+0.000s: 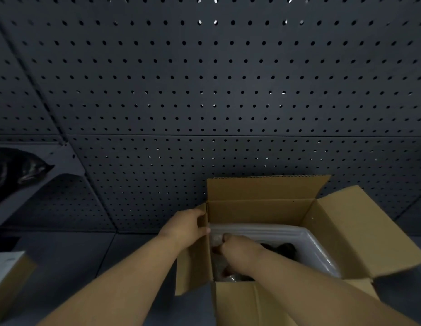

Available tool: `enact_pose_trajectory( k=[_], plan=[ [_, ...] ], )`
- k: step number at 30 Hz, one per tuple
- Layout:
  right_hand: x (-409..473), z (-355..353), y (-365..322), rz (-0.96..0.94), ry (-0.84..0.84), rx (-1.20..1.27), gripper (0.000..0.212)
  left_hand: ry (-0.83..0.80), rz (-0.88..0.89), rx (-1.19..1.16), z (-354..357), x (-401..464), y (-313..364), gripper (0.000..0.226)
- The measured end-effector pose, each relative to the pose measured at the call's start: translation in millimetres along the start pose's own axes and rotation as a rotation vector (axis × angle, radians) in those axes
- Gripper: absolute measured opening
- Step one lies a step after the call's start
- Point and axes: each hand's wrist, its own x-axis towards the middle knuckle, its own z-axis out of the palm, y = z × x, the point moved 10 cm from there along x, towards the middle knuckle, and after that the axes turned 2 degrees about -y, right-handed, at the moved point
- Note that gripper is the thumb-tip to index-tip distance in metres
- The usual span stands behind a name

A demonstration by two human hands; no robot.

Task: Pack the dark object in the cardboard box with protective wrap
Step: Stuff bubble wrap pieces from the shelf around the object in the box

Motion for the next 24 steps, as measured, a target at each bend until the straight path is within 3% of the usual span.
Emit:
enact_pose_trajectory(
  k=[5, 9, 20, 24],
  plan=[
    [-15.5, -13.0, -3.3, -0.212, 0.012, -0.271, 0.056, 0.000, 0.010, 0.023, -0.5, -0.3, 1.8, 0.061],
    [-18.3, -6.0, -8.1, -0.294, -0.046, -0.329, 0.048, 0.000, 0.003, 0.016, -0.2, 1.0, 0.8, 0.061],
    [1.6, 17.5, -4.8, -0.191, -0.175, -0.190, 0.050, -0.004, 0.004, 0.015, -0.2, 2.8, 0.9, 0.061],
    [9.4, 18.8, 0.4, -0.118, -0.151, -0.127, 0.045, -0.008, 0.003, 0.007, 0.3, 1.8, 0.7, 0.061]
  ],
)
